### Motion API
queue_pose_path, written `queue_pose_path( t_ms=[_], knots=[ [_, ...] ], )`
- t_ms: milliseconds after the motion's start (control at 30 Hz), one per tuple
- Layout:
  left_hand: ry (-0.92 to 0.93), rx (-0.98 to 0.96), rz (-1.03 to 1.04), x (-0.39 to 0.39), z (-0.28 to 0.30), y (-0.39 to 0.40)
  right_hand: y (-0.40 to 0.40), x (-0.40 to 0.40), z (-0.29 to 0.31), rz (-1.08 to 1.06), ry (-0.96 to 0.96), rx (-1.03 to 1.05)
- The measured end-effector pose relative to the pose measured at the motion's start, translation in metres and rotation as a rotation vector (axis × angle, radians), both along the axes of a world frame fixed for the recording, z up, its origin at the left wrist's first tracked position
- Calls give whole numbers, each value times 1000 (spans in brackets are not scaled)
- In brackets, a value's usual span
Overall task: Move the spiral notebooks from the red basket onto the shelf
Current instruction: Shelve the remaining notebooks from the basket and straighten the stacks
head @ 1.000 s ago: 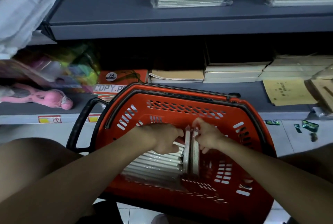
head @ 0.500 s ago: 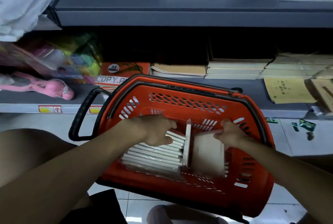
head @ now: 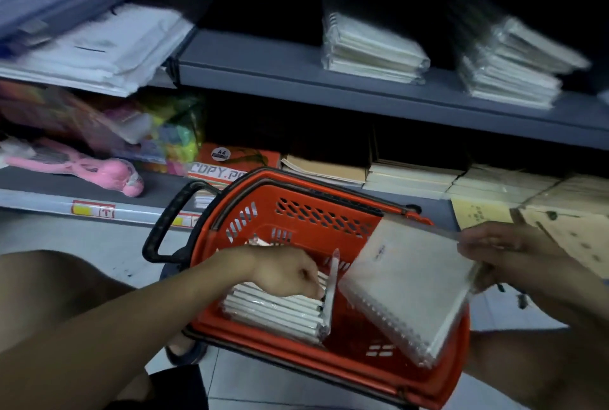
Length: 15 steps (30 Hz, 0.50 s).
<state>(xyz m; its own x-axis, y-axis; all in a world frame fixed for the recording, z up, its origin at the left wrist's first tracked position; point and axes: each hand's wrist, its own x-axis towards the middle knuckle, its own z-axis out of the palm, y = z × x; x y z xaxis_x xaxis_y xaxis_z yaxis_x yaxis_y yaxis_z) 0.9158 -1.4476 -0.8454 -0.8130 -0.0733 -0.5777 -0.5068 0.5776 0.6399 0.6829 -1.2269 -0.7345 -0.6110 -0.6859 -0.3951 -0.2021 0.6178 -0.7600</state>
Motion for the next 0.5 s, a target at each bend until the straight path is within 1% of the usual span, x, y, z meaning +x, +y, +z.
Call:
queue_pose_path(
  t_ms=[67, 167, 267, 367, 433, 500],
  knots=[
    [48, 174, 116, -2, 10, 7, 8, 6, 24, -70, -5, -120],
    [107, 406, 270, -6, 32, 16, 12, 19, 48, -120, -18, -284],
    [270, 618, 508, -5, 56, 15, 7, 33, 60, -148, -23, -435],
    [491, 774, 706, -2, 76, 8, 0, 45, 57, -171, -70, -536],
    [605, 841, 750, -2, 83, 9, -3, 50, 51, -166, -151, -580],
    [698, 844, 767, -1, 87, 13, -5, 54, 45, -146, -259, -620]
  ],
)
